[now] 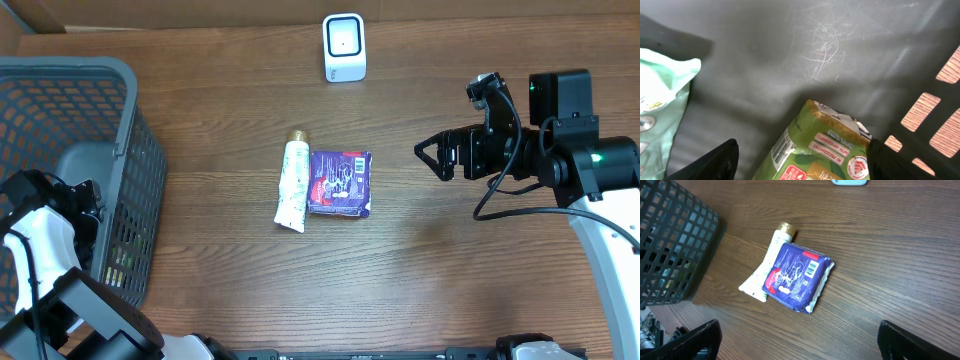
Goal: Scan the item barcode
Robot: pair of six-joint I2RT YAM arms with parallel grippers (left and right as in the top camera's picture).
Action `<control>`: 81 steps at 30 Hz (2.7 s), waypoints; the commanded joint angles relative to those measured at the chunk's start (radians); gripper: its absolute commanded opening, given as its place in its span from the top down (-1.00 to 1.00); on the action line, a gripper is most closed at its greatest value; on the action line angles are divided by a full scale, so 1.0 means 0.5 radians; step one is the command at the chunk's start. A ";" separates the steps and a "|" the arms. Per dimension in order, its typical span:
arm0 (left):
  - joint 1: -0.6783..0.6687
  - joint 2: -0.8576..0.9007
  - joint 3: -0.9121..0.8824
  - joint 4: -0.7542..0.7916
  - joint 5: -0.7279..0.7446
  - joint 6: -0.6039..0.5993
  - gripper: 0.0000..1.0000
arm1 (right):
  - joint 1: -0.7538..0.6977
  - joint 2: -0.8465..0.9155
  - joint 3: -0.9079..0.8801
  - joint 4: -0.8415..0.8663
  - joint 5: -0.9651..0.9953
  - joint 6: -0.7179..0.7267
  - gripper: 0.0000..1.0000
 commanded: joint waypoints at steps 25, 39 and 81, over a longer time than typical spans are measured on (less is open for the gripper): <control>-0.028 0.376 0.227 -0.245 -0.101 -0.095 0.92 | 0.009 -0.007 0.026 0.027 0.006 0.005 -1.00; -0.029 0.376 0.992 -0.656 0.111 -0.145 0.92 | 0.009 -0.007 0.026 0.040 0.007 0.005 -1.00; -0.188 0.383 1.207 -0.430 -0.127 -0.759 -0.28 | 0.009 0.044 -0.027 0.078 0.006 0.005 -1.00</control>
